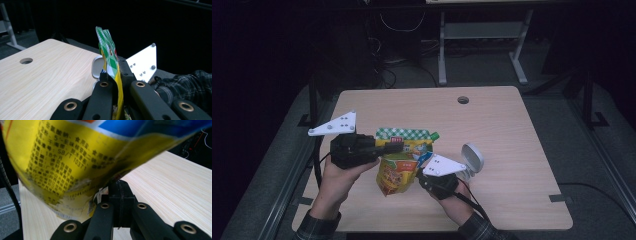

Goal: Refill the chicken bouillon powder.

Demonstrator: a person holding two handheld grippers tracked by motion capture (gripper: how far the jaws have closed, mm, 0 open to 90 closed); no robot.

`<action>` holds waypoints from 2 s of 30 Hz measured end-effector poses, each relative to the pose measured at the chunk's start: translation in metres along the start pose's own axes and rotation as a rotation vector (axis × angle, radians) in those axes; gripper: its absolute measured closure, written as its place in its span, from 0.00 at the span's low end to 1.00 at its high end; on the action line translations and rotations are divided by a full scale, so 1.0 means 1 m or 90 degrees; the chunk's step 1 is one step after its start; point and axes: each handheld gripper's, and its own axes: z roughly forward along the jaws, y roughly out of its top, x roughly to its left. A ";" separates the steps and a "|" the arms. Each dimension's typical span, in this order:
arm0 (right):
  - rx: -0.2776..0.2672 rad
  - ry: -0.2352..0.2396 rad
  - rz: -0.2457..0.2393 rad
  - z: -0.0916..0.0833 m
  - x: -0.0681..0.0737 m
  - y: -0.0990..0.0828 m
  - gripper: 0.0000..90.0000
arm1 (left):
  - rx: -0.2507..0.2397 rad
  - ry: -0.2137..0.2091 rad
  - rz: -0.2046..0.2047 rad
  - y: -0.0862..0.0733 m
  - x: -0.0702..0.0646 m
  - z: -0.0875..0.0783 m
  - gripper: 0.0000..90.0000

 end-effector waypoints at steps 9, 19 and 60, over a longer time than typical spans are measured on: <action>-0.014 0.005 -0.001 0.006 0.010 -0.006 1.00 | 0.024 0.009 -0.002 0.010 0.001 0.011 1.00; -0.035 0.003 -0.019 0.009 0.018 -0.013 1.00 | 0.051 0.001 -0.018 0.015 0.010 0.027 1.00; -0.072 0.025 -0.009 0.008 0.028 -0.027 1.00 | 0.180 -0.017 -0.030 0.024 0.013 0.090 1.00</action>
